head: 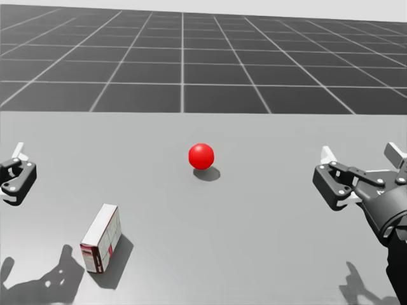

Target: Watch the red light. When it turns green, pick up the object.

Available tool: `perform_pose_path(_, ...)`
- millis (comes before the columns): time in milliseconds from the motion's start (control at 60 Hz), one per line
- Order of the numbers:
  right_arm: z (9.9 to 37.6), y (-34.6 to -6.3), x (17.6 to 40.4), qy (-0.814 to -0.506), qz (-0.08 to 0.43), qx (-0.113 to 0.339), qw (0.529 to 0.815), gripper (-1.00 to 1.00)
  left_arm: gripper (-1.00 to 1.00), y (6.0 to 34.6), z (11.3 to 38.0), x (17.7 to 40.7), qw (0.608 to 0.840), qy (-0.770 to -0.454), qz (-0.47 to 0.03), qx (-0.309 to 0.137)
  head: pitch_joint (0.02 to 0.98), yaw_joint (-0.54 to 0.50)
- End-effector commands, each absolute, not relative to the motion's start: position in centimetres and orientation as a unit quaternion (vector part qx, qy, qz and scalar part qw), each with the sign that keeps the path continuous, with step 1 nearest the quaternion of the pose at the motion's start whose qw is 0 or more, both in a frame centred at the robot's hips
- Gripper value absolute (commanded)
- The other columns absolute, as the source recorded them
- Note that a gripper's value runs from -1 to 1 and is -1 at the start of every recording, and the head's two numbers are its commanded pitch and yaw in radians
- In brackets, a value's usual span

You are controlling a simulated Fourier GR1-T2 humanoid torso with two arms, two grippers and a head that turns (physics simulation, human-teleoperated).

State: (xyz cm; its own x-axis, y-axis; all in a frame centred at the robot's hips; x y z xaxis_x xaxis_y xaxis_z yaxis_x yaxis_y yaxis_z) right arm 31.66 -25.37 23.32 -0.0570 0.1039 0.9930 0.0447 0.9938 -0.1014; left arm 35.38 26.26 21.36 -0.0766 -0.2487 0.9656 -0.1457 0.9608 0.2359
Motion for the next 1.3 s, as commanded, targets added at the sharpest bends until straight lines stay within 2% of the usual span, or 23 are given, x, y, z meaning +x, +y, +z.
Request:
perform_pose_path(17, 23.31, -25.35, 31.65, -0.727, 0.022, -0.050, 0.684, -1.00, -1.00, 26.23, 21.36, 35.38, 0.666, -0.733, -0.039, 0.133, 0.575, -0.07)
perform_pose_path(1300, 23.32, -25.31, 31.64, -0.728, 0.027, -0.052, 0.684, -1.00, -1.00, 26.16, 21.37, 35.33, 0.666, -0.733, -0.040, 0.133, 0.585, -0.06)
